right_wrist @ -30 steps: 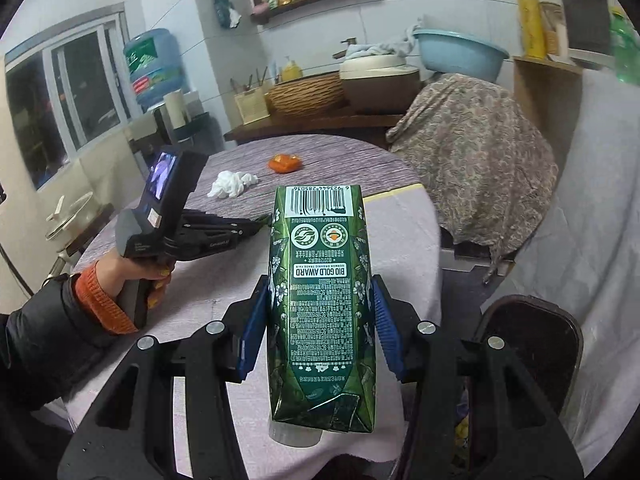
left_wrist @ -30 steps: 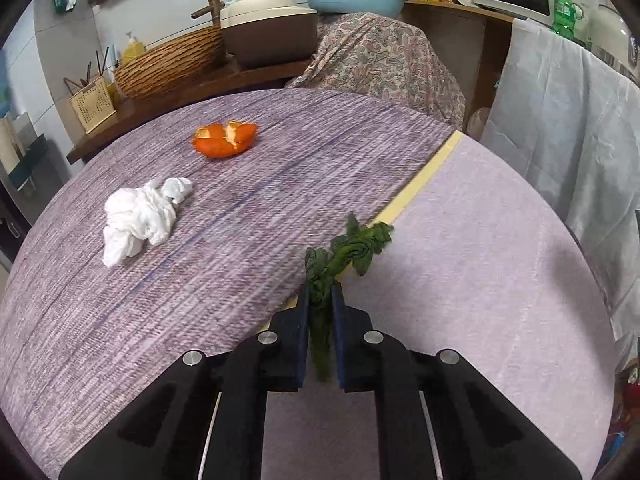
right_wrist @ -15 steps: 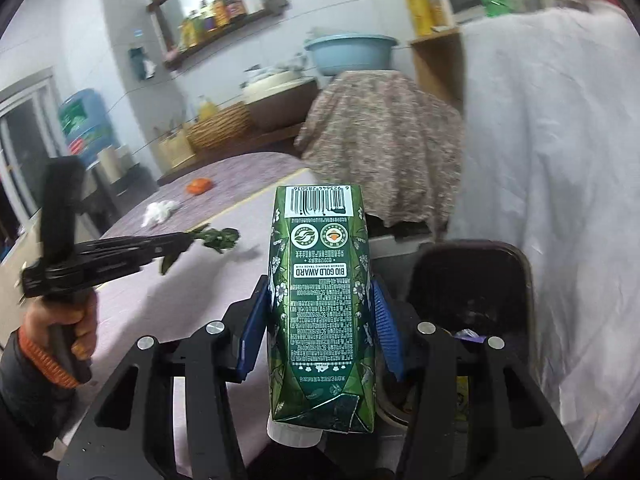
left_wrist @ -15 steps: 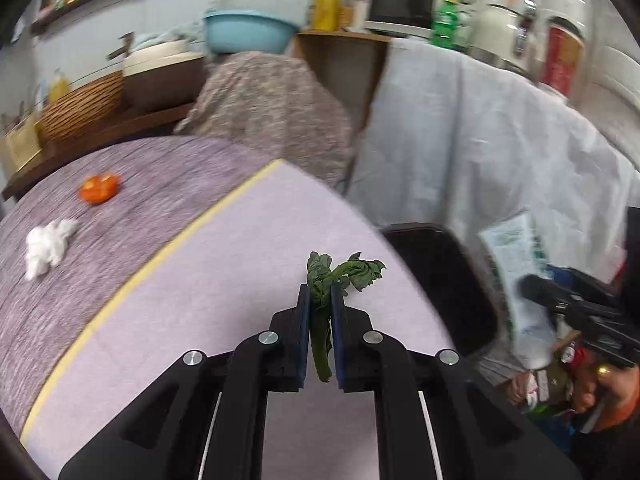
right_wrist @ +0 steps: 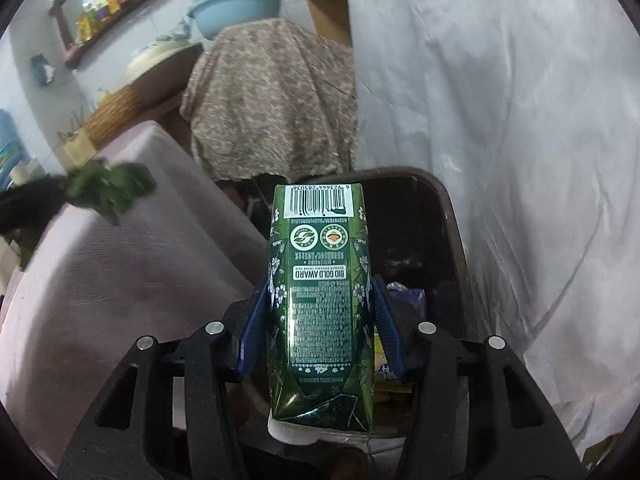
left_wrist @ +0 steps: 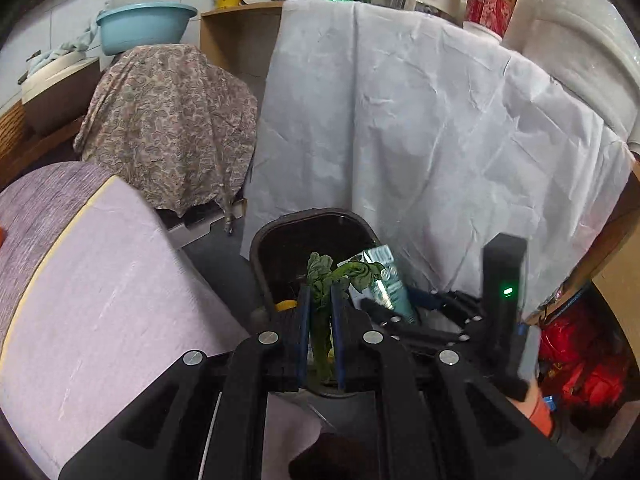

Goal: Collect trash
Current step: 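Carry the carton and stalk to the black bin and open both tools, then grasp the white tissue with the left tool while the right tool grasps the orange peel, then carry the tissue and orange peel to the black bin and open both tools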

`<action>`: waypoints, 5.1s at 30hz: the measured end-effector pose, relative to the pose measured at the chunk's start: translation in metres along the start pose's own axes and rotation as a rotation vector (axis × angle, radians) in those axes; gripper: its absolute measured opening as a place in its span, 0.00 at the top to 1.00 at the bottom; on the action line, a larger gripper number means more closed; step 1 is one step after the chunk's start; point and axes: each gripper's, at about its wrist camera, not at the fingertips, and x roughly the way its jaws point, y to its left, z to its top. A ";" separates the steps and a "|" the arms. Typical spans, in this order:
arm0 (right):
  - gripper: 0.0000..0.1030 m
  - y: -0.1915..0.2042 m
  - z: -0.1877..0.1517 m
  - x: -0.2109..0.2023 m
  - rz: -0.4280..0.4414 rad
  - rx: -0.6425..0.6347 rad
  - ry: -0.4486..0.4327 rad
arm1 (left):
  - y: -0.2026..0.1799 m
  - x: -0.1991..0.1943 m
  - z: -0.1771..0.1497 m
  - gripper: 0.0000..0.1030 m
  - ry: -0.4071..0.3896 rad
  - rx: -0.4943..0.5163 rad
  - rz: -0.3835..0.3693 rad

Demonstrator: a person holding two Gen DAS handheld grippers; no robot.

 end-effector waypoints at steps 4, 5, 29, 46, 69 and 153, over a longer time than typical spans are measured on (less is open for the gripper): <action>0.36 -0.015 -0.003 0.018 -0.041 0.031 -0.002 | -0.009 0.018 0.003 0.90 0.032 0.002 -0.010; 0.36 -0.017 -0.005 0.017 -0.048 0.034 -0.005 | -0.011 0.024 0.003 0.90 0.043 0.004 -0.009; 0.33 -0.065 -0.048 -0.055 -0.148 0.181 -0.109 | -0.017 0.099 -0.005 0.41 0.148 -0.011 -0.036; 0.30 -0.031 -0.034 -0.075 -0.098 0.129 -0.142 | -0.009 0.016 0.004 0.24 -0.008 0.033 -0.038; 0.23 0.133 -0.008 -0.071 0.165 -0.147 -0.132 | 0.263 -0.141 -0.077 0.15 -0.140 -0.310 0.508; 0.74 0.227 0.031 -0.107 0.185 -0.357 -0.224 | 0.202 -0.167 -0.067 0.68 -0.256 -0.252 0.298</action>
